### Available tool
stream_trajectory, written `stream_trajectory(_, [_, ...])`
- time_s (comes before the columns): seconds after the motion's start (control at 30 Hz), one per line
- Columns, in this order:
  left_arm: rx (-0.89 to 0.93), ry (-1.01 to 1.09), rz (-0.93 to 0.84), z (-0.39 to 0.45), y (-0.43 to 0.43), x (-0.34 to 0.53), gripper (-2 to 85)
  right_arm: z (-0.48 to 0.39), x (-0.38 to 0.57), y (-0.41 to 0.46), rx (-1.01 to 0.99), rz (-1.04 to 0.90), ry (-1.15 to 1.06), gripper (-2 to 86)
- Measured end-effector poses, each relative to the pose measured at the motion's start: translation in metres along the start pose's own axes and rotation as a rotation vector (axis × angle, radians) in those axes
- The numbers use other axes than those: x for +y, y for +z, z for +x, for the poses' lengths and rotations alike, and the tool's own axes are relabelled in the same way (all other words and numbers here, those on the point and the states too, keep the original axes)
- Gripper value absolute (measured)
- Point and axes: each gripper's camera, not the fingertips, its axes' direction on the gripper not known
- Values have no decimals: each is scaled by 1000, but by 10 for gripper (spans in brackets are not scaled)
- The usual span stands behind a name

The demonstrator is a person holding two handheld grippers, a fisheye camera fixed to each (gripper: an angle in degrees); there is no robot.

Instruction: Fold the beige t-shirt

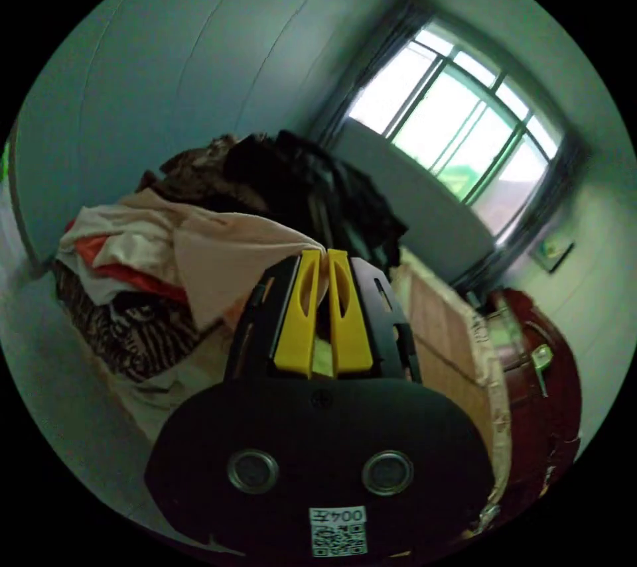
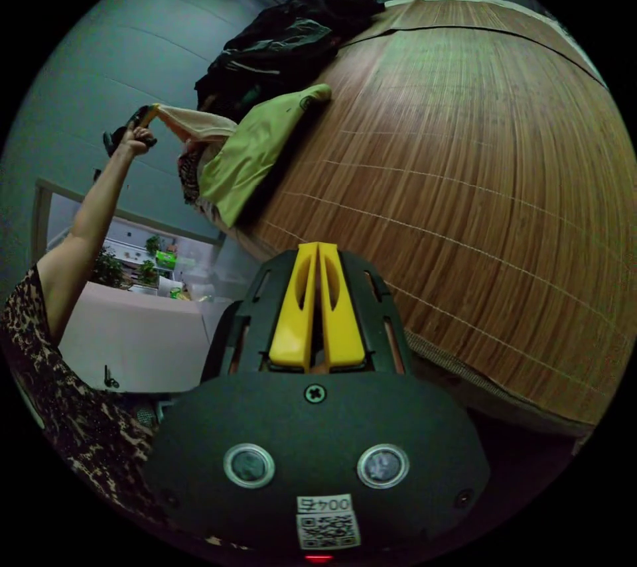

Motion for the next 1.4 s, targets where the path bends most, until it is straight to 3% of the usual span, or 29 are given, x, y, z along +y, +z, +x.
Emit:
stream_trajectory(0.3, [262,183,265,197,-194,-85,23,46,76,-52,-70,111,35,-7])
stream_trajectory(0.47, [399,375,415,372,-321,-99,22,68,125,-91,-83,181,48,-7])
stream_trajectory(0.67, [662,388,383,542,-381,-65,17,106,185,-150,-98,285,128,-7])
stream_trajectory(0.87, [799,459,153,671,-335,33,14,144,240,-215,-102,385,213,-7])
stream_trajectory(1.03, [810,420,-190,742,-224,177,16,172,280,-259,-44,415,312,-8])
stream_trajectory(1.17, [740,308,-392,742,-142,277,20,196,296,-276,-18,390,389,-7])
stream_trajectory(1.27, [627,85,-549,698,-64,372,25,214,287,-264,-5,265,532,-7])
stream_trajectory(1.4, [444,-16,-711,659,-18,472,27,226,273,-235,-7,118,686,-8])
